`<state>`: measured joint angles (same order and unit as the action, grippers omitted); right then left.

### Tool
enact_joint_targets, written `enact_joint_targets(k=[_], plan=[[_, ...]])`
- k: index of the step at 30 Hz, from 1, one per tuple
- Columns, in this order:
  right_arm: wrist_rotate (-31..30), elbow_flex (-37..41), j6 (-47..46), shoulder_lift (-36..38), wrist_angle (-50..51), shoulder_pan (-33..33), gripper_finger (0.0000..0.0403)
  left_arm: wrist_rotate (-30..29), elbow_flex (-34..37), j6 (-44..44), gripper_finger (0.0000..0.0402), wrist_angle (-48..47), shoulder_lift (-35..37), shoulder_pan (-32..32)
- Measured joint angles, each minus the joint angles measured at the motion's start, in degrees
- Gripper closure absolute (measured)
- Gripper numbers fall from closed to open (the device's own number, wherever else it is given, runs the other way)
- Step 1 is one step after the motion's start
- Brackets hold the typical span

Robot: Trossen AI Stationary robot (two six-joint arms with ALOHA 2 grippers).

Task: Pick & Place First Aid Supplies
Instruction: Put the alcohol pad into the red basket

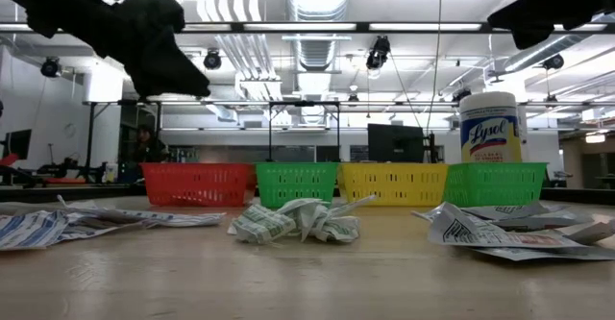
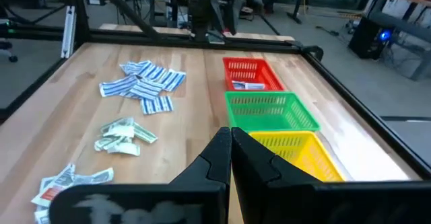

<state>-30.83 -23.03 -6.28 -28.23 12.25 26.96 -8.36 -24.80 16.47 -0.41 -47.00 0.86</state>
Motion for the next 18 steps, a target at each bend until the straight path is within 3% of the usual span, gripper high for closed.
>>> enact_joint_targets(k=[9, 18], plan=[[6.1, 0.0, -1.5, -1.1, -0.2, 0.2, 0.0394, 0.0, 6.0, -2.0, 0.0282, 9.2, 3.9, -3.2], [9.0, -1.5, -9.8, -9.1, 1.8, 0.3, 0.0394, 0.0, 11.3, -1.9, 0.0282, 14.4, 8.5, -3.4]])
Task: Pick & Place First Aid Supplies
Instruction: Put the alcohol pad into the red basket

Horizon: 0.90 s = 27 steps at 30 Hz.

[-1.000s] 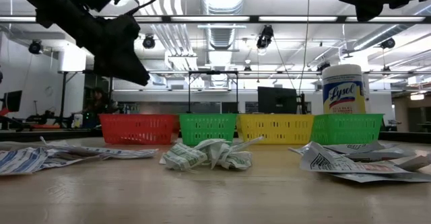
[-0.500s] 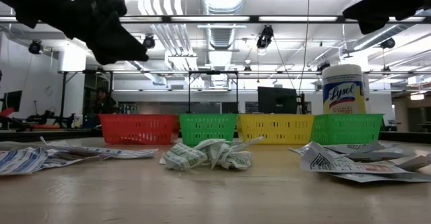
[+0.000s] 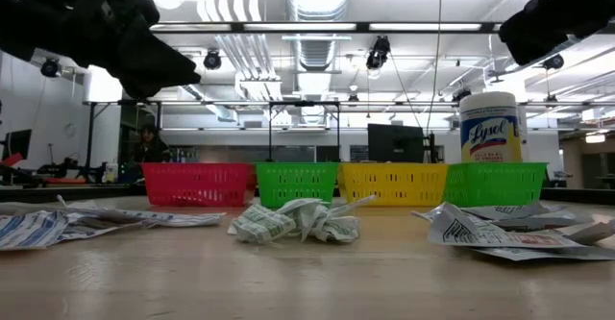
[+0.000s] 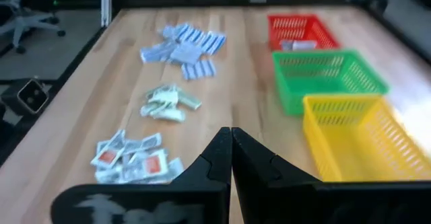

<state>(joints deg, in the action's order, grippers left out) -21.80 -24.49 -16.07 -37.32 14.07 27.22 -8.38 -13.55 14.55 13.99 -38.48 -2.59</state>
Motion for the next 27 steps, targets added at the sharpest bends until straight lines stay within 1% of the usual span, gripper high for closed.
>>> enact_joint_targets(k=[8, 14, 18, 23, 27], plan=[[4.2, -7.2, -12.9, -9.6, 12.9, 0.0, 0.0394, 0.0, 3.9, 0.4, 0.0282, 2.5, 3.2, 0.0], [7.2, -13.3, -25.5, -16.4, 25.3, 0.0, 0.0394, 0.0, 4.9, 0.4, 0.0282, 3.3, 3.9, 0.0], [11.3, -15.7, -34.8, -20.5, 33.4, 0.0, 0.0394, 0.0, 5.5, 0.4, 0.0282, 3.1, 4.1, 0.0], [17.6, -15.9, -42.4, -24.4, 36.9, 0.0, 0.0394, 0.0, 5.9, 0.3, 0.0282, 3.3, 4.4, 0.0], [21.1, -15.7, -45.3, -26.5, 39.0, 0.0, 0.0394, 0.0, 6.2, 0.3, 0.0282, 3.3, 4.5, 0.0]])
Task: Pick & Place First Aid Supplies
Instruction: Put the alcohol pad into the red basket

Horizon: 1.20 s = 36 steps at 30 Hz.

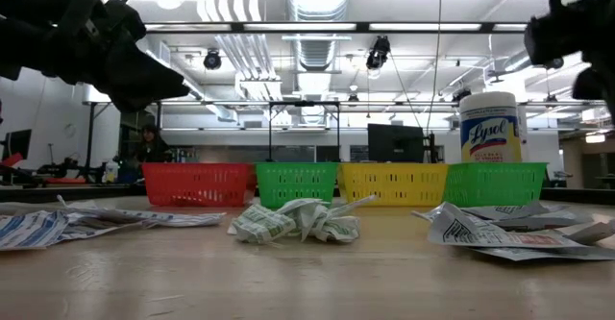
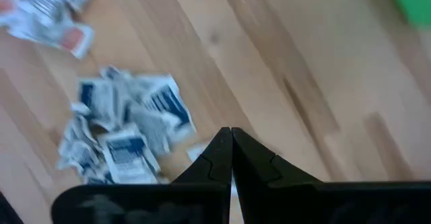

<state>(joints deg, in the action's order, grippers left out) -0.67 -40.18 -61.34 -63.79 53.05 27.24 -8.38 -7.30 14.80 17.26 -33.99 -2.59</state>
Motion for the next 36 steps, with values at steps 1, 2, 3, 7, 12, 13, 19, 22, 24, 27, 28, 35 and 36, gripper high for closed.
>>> enact_joint_targets(k=[1, 2, 3, 7, 12, 13, 19, 22, 24, 27, 28, 35, 36], plan=[[0.5, 0.0, -0.2, -0.3, 0.3, 0.0, 0.0394, 0.0, 0.1, 0.0, 0.0282, -0.1, 0.0, 0.0], [0.9, 0.0, -0.5, -0.4, 0.7, 0.1, 0.0394, 0.0, 0.1, 0.0, 0.0282, -0.1, 0.0, 0.0], [1.0, 0.0, -1.0, -0.7, 1.0, 0.2, 0.0394, 0.0, 0.1, 0.0, 0.0282, -0.1, 0.1, 0.0], [1.2, 0.1, -3.4, -0.7, 2.1, 0.7, 0.0394, 0.0, 0.1, -0.1, 0.0282, -0.1, 0.2, 0.0], [2.6, 0.1, -7.0, -0.8, 3.9, 2.1, 0.0394, 0.0, 0.1, -0.1, 0.0282, -0.1, 0.2, 0.0], [2.7, 0.1, -8.1, -0.9, 4.3, 2.5, 0.0394, 0.0, 0.1, -0.1, 0.0282, -0.1, 0.2, 0.0], [2.7, 0.3, -14.3, -0.9, 5.3, 5.5, 0.0366, 0.0, 0.1, -0.1, 0.0282, -0.1, 0.2, 0.0], [2.7, 0.7, -17.6, -0.9, 5.2, 6.7, 0.0339, 0.0, 0.1, -0.1, 0.0282, -0.1, 0.2, 0.0], [2.8, 1.3, -20.0, -0.9, 5.3, 7.3, 0.0321, 0.0, 0.1, -0.1, 0.0282, -0.1, 0.2, 0.0], [2.9, 2.5, -24.1, -0.9, 5.1, 7.8, 0.0298, 0.0, 0.1, -0.1, 0.0282, -0.1, 0.2, 0.0], [3.2, 3.1, -25.4, -0.9, 5.0, 7.8, 0.0292, 0.0, 0.1, -0.1, 0.0282, -0.1, 0.2, 0.0], [3.6, 6.1, -31.2, -0.9, 4.6, 7.8, 0.0269, 0.0, 0.1, -0.1, 0.0282, -0.1, 0.2, 0.0], [3.6, 6.5, -31.5, -0.9, 4.3, 7.8, 0.0268, 0.0, 0.1, -0.1, 0.0282, -0.1, 0.2, 0.0]])
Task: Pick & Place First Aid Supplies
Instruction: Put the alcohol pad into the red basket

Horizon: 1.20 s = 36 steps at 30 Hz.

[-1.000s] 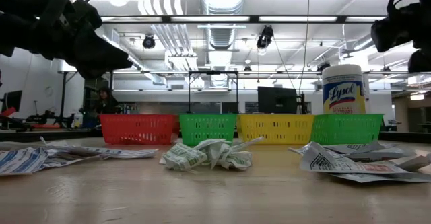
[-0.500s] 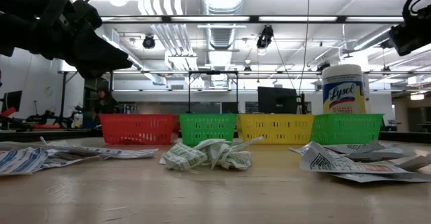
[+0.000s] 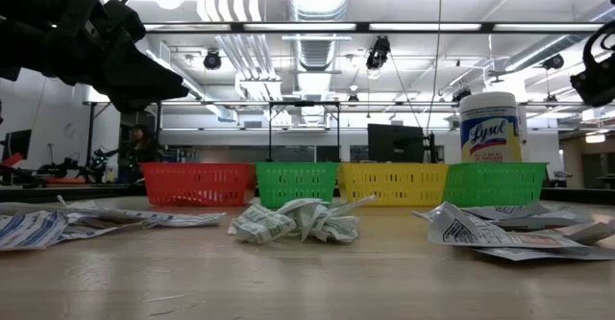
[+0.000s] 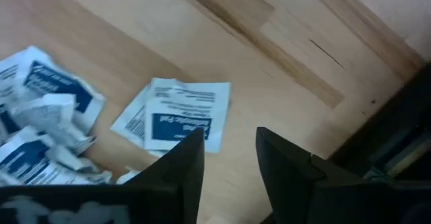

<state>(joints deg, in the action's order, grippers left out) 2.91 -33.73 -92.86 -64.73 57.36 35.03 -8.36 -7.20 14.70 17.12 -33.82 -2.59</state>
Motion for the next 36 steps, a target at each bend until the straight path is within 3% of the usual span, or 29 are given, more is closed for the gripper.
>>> enact_joint_targets(k=[8, 36], plan=[[0.1, 3.2, -1.6, 0.0, -5.6, 0.0, 0.0266, 0.0, 0.0, 0.0, 0.0282, 0.0, 0.0, 0.0], [-1.6, 6.3, -3.2, 0.0, -9.7, 0.0, 0.0285, 0.0, 0.0, 0.0, 0.0282, 0.2, 0.0, 0.0]])
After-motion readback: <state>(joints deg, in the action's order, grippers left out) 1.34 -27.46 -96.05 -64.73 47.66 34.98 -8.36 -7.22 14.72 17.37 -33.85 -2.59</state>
